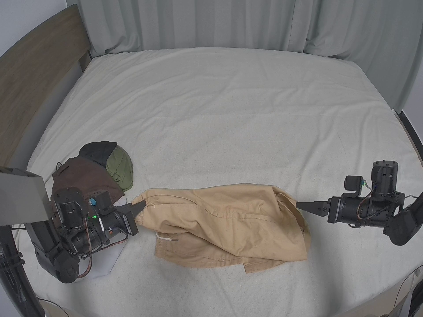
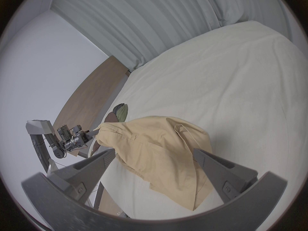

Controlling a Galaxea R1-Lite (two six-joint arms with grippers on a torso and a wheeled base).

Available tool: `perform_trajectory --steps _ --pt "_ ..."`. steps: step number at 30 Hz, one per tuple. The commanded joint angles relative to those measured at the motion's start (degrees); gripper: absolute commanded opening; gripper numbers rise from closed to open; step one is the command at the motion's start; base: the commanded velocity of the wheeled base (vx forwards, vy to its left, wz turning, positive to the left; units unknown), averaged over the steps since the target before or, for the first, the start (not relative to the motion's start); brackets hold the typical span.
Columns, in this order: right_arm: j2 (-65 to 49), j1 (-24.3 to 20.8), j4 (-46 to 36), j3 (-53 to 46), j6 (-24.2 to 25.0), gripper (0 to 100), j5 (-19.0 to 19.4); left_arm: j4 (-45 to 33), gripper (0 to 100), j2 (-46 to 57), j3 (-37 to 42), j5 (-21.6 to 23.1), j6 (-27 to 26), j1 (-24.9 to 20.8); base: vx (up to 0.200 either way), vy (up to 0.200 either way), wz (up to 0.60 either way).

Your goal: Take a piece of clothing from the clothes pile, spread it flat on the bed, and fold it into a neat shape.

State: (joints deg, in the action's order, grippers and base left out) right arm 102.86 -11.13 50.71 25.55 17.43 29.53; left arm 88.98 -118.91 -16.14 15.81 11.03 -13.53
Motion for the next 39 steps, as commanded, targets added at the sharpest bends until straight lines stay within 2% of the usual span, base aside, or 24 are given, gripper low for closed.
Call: perform_trajectory --steps 1,8,13,19,28,39 --pt "2.43 -0.03 0.09 -0.06 -0.03 100 0.01 0.14 0 -0.18 0.06 0.01 0.04 0.00 0.000 0.000 0.00" --pt "8.05 0.23 2.55 -0.06 -0.03 100 0.09 0.14 0 -0.01 0.06 0.10 0.04 0.08 0.000 0.000 0.00" --pt "12.71 0.67 6.59 -0.06 -0.03 100 0.01 0.14 0 0.08 0.06 0.10 0.04 0.00 0.000 0.000 0.00" --pt "17.11 0.85 11.07 0.02 2.43 100 0.97 0.14 0 0.17 -0.03 0.10 0.04 0.44 0.000 0.000 0.00" --pt "23.35 0.32 18.98 0.11 2.61 100 0.80 0.14 0 0.25 -0.03 0.10 0.04 0.44 0.000 0.000 0.00" --pt "25.02 -0.74 21.27 0.82 3.92 100 0.53 0.14 0 0.43 -0.03 0.18 0.04 0.44 0.000 0.000 0.00"
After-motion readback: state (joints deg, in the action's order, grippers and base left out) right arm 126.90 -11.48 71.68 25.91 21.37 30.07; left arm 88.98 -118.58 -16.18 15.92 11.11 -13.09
